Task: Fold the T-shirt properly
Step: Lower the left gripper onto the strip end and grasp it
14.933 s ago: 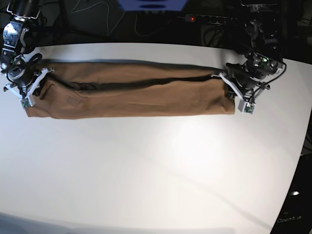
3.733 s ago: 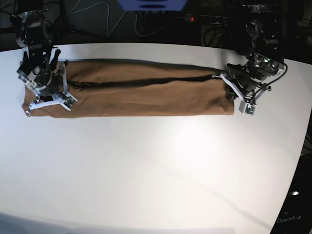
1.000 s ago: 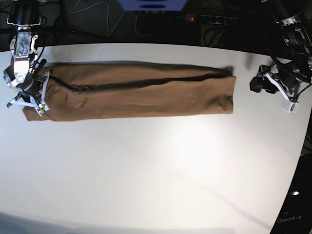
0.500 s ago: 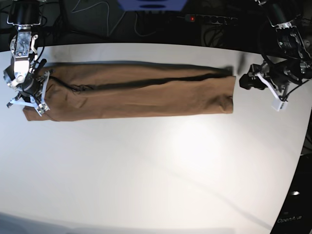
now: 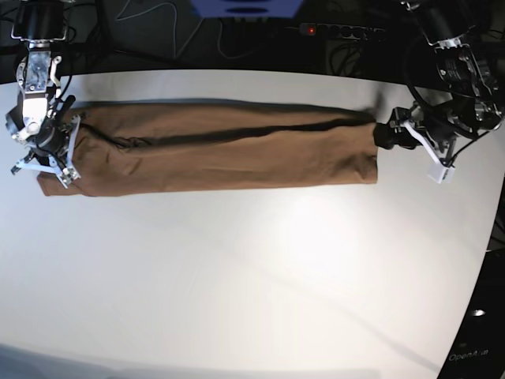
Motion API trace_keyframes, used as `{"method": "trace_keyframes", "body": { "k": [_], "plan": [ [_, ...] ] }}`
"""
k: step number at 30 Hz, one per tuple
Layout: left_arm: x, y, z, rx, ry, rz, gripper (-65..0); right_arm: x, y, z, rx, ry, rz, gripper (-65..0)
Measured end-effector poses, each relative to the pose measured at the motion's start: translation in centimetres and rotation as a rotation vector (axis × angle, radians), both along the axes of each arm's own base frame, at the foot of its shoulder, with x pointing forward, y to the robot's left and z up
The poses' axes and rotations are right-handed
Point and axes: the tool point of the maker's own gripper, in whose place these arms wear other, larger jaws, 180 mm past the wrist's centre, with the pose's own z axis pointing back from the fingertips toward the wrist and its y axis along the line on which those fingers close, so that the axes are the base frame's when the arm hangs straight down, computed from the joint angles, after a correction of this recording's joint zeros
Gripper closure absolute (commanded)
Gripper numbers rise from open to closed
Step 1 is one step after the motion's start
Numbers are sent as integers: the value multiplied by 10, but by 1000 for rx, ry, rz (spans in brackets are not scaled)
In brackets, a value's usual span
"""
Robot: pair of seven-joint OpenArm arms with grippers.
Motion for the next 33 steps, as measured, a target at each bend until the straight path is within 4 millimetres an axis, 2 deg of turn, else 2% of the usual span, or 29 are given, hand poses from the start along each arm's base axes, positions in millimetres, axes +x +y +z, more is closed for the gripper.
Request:
{"method": "trace_keyframes", "body": {
  "k": [12, 21, 30, 33],
  "plan": [
    [15, -22, -10, -121, -60, 21, -394, 0, 0, -1, -9, 3, 3, -1],
    [15, -22, -10, -125, -58, 20, -392, 0, 0, 0, -10, 3, 3, -1],
    [15, -56, -12, -188, -62, -25, -391, 0, 0, 0, -10, 2, 3, -1],
    [15, -56, -12, -188, -62, -26, -391, 0, 1, 0, -7, 1, 3, -1]
  ]
}}
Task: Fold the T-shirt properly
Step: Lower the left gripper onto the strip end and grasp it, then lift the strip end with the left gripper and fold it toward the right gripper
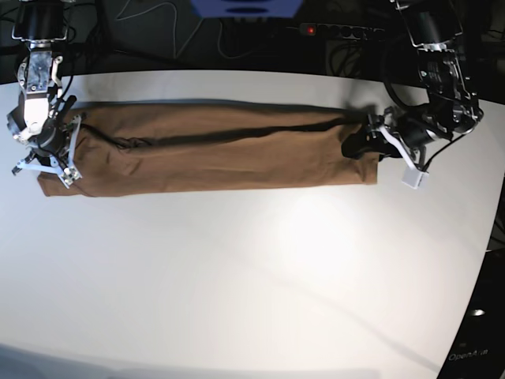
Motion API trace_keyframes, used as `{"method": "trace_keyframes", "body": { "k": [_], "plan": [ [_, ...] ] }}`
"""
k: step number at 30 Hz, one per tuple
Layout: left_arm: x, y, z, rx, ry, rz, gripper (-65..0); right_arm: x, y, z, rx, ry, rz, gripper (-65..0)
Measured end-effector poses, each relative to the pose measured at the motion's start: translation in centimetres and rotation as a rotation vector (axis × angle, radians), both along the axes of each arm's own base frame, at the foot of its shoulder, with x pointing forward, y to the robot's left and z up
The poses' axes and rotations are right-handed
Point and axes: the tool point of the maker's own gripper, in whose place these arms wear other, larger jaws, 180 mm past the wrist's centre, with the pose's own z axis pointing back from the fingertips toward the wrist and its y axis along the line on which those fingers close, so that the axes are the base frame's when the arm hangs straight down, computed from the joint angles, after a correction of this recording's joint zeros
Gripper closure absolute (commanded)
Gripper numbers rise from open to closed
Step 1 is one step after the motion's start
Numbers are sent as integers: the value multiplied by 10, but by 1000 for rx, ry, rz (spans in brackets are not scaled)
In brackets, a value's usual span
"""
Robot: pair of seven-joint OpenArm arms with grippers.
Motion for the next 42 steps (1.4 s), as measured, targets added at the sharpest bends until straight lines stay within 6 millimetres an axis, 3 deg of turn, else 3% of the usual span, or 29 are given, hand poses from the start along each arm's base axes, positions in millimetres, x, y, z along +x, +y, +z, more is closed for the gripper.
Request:
{"method": "trace_keyframes", "body": {
  "k": [3, 7, 8, 9, 11, 21, 26, 31, 36, 42],
  "plan": [
    [0, 1, 0, 5, 2, -1, -329, 0, 0, 0, 0, 0, 0, -1],
    [-7, 4, -7, 30, 40, -11, -64, 0, 0, 0, -1, 0, 0, -1],
    [-9, 4, -8, 33, 48, -16, -10, 0, 0, 0, -1, 0, 0, -1],
    [-10, 3, -9, 31, 50, -16, -1, 0, 0, 0, -1, 1, 0, -1],
    [-10, 3, -8, 29, 49, -16, -32, 0, 0, 0, 0, 0, 0, -1],
    [-9, 2, -5, 42, 45, -31, -28, 0, 0, 0, 0, 1, 0, -1],
    [-8, -7, 15, 18, 14, -64, -28, 0, 0, 0, -1, 2, -1, -1],
    [7, -14, 40, 37, -60, -107, -28, 0, 0, 0, -1, 2, -1, -1],
    [15, -27, 64, 61, -141, -147, -28, 0, 1, -1, 0, 1, -4, -1],
    [16, -68, 81, 51, -210, -265, -28, 0, 2, -1, 0, -1, -3, -1]
  ]
}}
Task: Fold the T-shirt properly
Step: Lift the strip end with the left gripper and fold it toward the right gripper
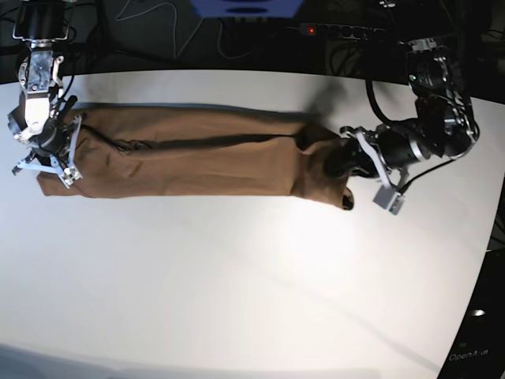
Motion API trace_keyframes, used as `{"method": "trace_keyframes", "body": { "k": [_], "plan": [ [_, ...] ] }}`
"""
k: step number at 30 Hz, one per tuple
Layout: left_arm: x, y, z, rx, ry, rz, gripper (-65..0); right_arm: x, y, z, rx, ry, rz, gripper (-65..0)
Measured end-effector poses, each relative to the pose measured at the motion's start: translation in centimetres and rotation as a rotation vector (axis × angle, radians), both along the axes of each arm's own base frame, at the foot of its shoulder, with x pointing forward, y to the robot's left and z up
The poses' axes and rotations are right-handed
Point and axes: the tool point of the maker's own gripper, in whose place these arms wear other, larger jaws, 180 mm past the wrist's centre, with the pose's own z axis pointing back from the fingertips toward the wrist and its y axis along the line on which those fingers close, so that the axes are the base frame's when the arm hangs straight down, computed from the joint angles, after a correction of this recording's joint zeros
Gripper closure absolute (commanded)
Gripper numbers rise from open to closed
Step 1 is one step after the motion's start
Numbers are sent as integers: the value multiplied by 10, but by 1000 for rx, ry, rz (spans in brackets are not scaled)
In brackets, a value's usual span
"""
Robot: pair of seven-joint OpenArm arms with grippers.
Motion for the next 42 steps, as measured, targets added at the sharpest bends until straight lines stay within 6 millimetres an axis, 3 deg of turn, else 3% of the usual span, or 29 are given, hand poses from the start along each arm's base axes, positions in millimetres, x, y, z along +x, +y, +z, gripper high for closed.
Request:
{"method": "trace_keyframes", "body": {
  "k": [5, 10, 16, 29, 35, 42],
  "plan": [
    [1, -31, 7, -17, -24, -86, -28, 0, 1, 0, -1, 1, 4, -1],
    [10, -53, 16, -88, -14, -60, -28, 0, 3, -1, 3, 0, 3, -1],
    [2, -94, 19, -128, 24, -141, -28, 1, 3, -1, -3, -3, -1, -1],
    [-6, -152, 30, -224, 60, -179, -27, 1, 3, -1, -2, -3, -1, -1],
    [-11, -166, 32, -245, 52, -204, -27, 1, 3, -1, -2, -4, -1, -1],
    [-15, -166, 12, -235, 118, -198, -32, 1, 3, -1, -1, -4, -1, -1]
  ]
}}
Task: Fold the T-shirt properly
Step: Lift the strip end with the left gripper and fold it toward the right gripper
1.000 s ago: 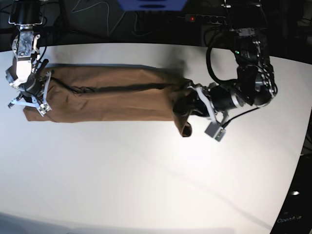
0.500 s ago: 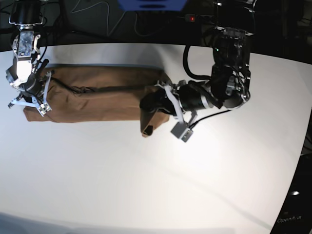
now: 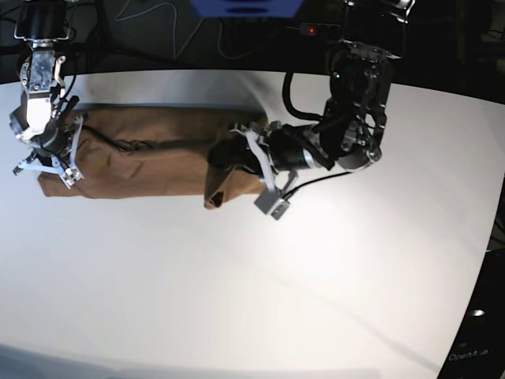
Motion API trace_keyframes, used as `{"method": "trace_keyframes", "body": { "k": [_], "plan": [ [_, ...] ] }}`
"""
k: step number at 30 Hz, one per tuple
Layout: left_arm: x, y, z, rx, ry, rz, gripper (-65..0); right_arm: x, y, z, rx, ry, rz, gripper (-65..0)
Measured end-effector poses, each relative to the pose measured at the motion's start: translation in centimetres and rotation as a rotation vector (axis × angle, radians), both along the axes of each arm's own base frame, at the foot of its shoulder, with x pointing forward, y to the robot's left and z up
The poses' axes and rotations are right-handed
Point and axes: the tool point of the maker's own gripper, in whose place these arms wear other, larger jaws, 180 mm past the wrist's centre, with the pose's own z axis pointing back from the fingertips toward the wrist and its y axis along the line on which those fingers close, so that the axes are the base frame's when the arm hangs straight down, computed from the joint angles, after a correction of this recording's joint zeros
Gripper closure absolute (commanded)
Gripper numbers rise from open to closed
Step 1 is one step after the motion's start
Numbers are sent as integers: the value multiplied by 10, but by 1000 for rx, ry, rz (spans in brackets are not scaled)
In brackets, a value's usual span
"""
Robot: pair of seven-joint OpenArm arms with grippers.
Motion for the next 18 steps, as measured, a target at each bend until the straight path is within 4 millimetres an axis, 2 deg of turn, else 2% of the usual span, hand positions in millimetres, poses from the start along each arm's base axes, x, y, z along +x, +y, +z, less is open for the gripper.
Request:
{"method": "trace_keyframes", "body": {
  "k": [3, 4, 7, 11, 14, 15, 18],
  "plan": [
    [0, 0, 0, 0, 0, 1, -34, 0, 0, 0, 0, 0, 0, -1],
    [0, 0, 0, -1, 0, 0, -52, 0, 0, 0, -1, 0, 0, -1],
    [0, 0, 0, -1, 1, 0, -184, 0, 0, 0, 0, 0, 0, -1],
    [0, -1, 2, -9, 1, 1, -449, 0, 0, 0, 0, 0, 0, -1],
    [0, -6, 7, -29, -9, -3, -606, -1, 0, -1, 3, -5, 1, -1],
    [0, -8, 9, -37, -12, -5, -644, -1, 1, -1, 4, -8, 2, -1],
    [0, -9, 14, -43, -26, -5, -650, -1, 1, 0, 4, -8, 2, -1]
  ]
}}
